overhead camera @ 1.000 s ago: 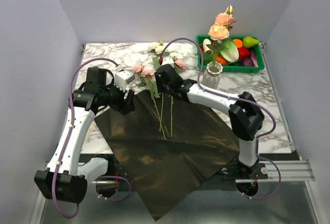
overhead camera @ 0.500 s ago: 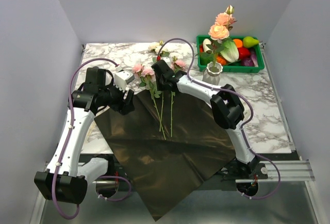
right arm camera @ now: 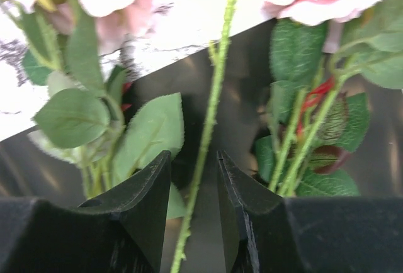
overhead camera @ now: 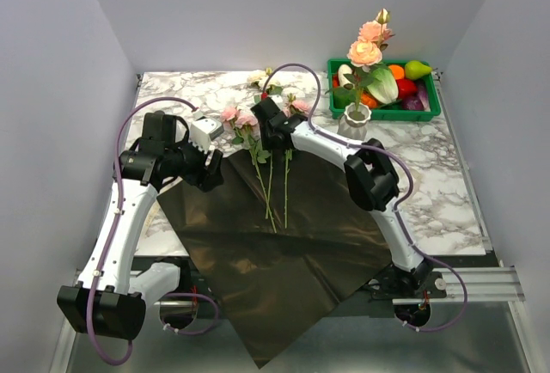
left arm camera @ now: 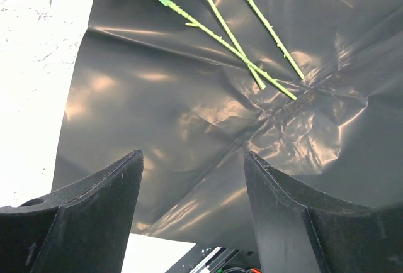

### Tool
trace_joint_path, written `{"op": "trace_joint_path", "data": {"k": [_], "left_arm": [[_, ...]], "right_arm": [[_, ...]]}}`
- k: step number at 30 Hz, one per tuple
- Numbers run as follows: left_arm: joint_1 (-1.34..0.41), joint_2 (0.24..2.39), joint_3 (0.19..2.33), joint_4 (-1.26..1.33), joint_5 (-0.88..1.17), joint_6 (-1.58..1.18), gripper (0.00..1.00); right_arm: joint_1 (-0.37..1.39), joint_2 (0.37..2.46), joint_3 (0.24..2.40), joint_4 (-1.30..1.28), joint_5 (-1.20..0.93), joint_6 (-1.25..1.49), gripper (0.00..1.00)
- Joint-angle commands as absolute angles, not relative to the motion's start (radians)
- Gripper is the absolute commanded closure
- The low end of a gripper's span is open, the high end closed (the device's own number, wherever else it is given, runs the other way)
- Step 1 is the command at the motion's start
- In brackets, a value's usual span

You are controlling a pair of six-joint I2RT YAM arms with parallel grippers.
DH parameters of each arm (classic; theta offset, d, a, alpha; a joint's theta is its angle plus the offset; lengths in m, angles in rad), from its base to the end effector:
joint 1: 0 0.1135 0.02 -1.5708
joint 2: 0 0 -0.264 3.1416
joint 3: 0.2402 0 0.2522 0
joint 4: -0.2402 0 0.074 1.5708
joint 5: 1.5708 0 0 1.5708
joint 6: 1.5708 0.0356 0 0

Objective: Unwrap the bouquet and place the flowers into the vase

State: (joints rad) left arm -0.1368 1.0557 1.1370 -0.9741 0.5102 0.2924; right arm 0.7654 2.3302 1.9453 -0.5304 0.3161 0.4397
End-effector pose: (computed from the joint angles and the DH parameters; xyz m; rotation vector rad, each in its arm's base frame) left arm 0.1909 -0.0438 0.3411 0.7195 2.2750 -0.5526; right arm 0.3805 0.3502 0.1831 -0.2636 2.4153 0.1489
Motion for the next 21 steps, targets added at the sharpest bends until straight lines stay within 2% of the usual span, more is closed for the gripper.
{"op": "trace_joint_path", "data": {"k": [1, 21], "left_arm": [[-0.129, 1.058, 1.161, -0.977, 0.511, 0.304, 0.25], [-0.129, 1.071, 1.152, -0.965, 0.520, 0.291, 0.26]], "right_arm": [[0.742, 2.338, 1.942, -0.561, 0.331, 0.445, 0.57], [0.739, 2.396, 1.982, -0.551, 0.285, 0.434, 0.57]]}}
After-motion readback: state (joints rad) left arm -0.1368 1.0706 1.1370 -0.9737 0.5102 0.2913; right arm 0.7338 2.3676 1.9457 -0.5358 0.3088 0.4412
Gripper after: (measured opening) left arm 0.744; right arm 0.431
